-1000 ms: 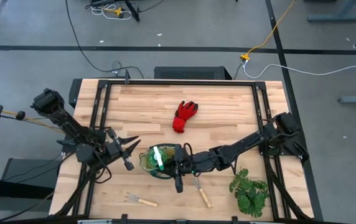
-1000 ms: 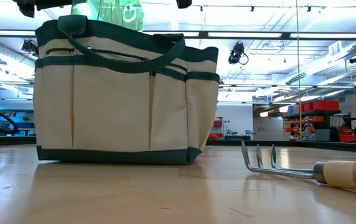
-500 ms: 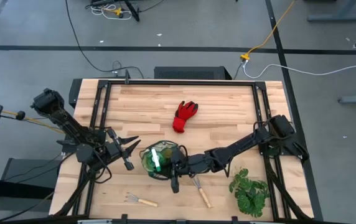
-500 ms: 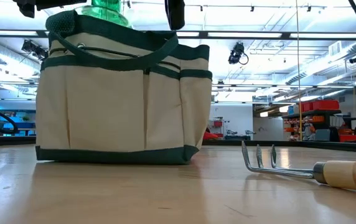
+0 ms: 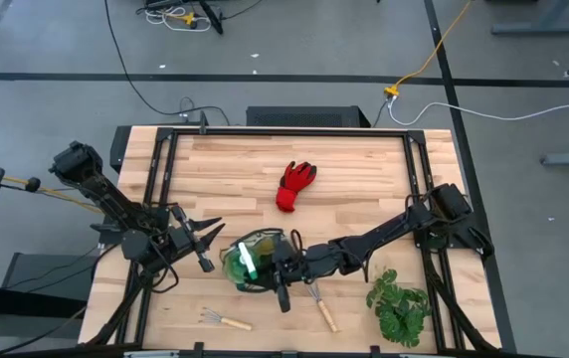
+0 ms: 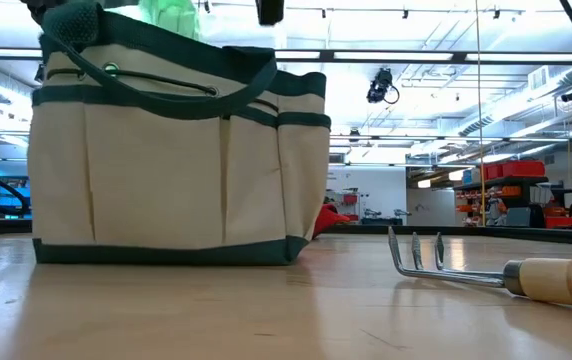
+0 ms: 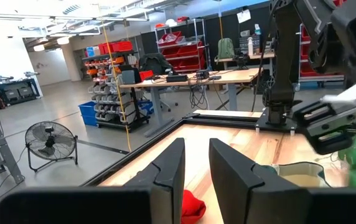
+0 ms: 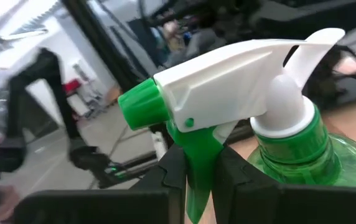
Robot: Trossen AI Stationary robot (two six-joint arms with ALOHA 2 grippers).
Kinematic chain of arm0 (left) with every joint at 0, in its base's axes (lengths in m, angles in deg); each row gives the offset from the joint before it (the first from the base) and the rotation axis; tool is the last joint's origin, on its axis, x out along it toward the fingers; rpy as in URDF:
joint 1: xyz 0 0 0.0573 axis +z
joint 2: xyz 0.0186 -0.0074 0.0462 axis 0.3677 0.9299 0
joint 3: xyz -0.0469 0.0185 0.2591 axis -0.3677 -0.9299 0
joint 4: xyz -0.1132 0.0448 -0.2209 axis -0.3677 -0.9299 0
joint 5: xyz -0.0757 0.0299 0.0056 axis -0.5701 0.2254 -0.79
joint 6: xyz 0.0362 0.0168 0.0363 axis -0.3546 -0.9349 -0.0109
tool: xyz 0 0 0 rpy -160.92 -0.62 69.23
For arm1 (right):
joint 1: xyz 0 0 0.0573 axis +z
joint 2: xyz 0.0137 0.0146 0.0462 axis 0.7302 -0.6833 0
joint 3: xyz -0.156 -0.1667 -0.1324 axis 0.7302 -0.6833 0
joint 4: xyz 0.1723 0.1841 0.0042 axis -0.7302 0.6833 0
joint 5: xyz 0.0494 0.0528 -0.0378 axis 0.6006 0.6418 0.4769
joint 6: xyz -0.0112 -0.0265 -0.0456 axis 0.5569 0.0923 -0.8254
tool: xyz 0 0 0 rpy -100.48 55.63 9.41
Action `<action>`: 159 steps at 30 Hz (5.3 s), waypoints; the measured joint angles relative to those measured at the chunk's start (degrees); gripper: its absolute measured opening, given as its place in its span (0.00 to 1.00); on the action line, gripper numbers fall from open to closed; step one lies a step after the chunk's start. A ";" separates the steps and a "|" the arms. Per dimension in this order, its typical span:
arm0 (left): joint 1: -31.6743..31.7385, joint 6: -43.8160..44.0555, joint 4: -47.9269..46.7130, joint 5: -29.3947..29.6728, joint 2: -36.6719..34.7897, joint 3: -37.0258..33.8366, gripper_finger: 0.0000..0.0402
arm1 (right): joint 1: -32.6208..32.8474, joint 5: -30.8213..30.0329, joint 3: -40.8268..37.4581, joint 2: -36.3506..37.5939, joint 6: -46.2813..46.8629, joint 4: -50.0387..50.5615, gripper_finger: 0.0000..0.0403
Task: Pick & Place Garden tools in Gardening bag
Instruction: Put the spray bottle into the gardening bag
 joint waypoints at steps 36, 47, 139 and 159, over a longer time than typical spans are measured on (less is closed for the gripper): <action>-0.02 0.04 -0.02 0.00 0.02 0.00 0.20 | -0.02 -0.17 0.00 1.68 0.09 5.59 0.09; 0.00 0.04 0.00 0.00 0.02 0.00 0.20 | -0.04 -1.48 0.00 0.33 1.40 6.45 0.09; 0.00 0.04 -0.04 -0.01 0.03 0.01 0.20 | 0.21 -7.99 0.02 -4.22 2.80 5.48 0.72; 0.00 0.04 -0.04 0.00 0.04 0.02 0.20 | 2.93 -13.73 7.85 -4.17 4.48 21.77 0.70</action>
